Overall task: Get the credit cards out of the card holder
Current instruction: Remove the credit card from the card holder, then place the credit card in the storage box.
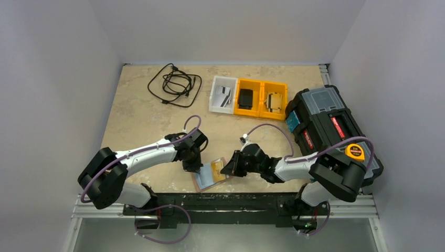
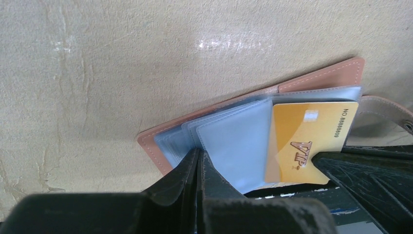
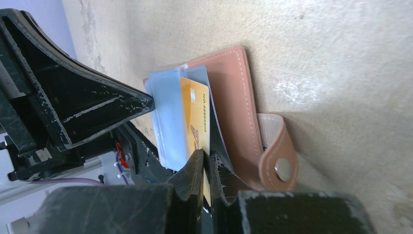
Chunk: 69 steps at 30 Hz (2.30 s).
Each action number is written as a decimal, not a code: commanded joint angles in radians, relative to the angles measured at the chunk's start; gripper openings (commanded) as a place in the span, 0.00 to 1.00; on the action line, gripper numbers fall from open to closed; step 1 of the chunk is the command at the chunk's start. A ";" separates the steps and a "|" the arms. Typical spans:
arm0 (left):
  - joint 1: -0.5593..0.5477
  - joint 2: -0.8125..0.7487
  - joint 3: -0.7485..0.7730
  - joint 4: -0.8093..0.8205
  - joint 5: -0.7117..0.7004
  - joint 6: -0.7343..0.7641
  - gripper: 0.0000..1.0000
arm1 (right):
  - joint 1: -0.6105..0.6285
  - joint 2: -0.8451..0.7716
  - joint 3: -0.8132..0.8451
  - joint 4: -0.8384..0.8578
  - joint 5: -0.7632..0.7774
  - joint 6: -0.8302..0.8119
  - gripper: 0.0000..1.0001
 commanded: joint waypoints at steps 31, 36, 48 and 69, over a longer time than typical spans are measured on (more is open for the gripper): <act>0.009 -0.338 0.137 -0.251 -0.128 0.079 0.63 | -0.206 -0.401 0.364 -0.692 0.139 -0.268 0.00; 0.009 -0.382 0.156 -0.287 -0.136 0.091 0.68 | -0.354 -0.322 0.584 -0.887 0.253 -0.431 0.00; 0.009 -0.428 0.176 -0.307 -0.107 0.124 0.69 | -0.580 0.006 1.020 -1.094 0.657 -0.698 0.00; 0.009 -0.511 0.184 -0.360 -0.113 0.106 0.70 | -0.634 0.583 1.412 -1.139 0.863 -0.844 0.00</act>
